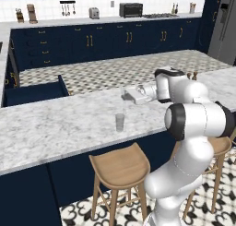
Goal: Take a straw from the drawer in front and place it inside the glass cup on the dining counter.
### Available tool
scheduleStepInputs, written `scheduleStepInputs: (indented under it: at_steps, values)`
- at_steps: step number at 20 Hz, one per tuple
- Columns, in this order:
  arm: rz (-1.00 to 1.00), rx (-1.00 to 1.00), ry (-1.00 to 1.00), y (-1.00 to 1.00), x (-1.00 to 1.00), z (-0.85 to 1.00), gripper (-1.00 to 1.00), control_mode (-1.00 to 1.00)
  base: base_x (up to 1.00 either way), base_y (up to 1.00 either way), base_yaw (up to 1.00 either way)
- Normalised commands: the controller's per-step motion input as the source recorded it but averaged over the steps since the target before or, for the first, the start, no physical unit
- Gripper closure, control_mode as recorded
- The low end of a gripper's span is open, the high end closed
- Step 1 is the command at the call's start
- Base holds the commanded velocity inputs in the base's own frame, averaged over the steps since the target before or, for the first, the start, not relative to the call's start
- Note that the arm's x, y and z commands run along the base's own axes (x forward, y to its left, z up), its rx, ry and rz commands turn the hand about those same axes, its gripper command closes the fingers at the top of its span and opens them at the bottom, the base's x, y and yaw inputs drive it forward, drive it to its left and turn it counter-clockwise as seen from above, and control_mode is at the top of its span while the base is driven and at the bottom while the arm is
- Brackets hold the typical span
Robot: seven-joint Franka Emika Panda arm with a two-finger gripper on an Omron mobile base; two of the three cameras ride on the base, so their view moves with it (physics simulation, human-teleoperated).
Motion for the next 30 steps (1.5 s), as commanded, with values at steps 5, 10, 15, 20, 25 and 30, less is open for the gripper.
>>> scheduleStepInputs:
  at_steps: [5,10,15,20,25,30]
  values:
    - [0.0,0.01,0.0,-0.25,0.0,0.0,1.0,-1.0,0.0,0.0,0.0]
    - [0.0,0.0,0.0,-0.01,0.0,-0.21,1.0,-1.0,0.0,0.0,0.0]
    - [0.0,0.01,0.01,0.04,0.07,-0.45,1.0,-1.0,0.0,0.0,0.0]
    - [0.0,0.01,0.0,0.11,0.26,-0.23,1.0,-1.0,0.0,0.0,0.0]
    - [0.01,0.01,0.0,0.1,0.3,-0.15,1.0,-1.0,0.0,0.0,0.0]
    - [0.01,0.0,-0.01,0.01,0.43,-0.08,1.0,-1.0,0.0,0.0,0.0]
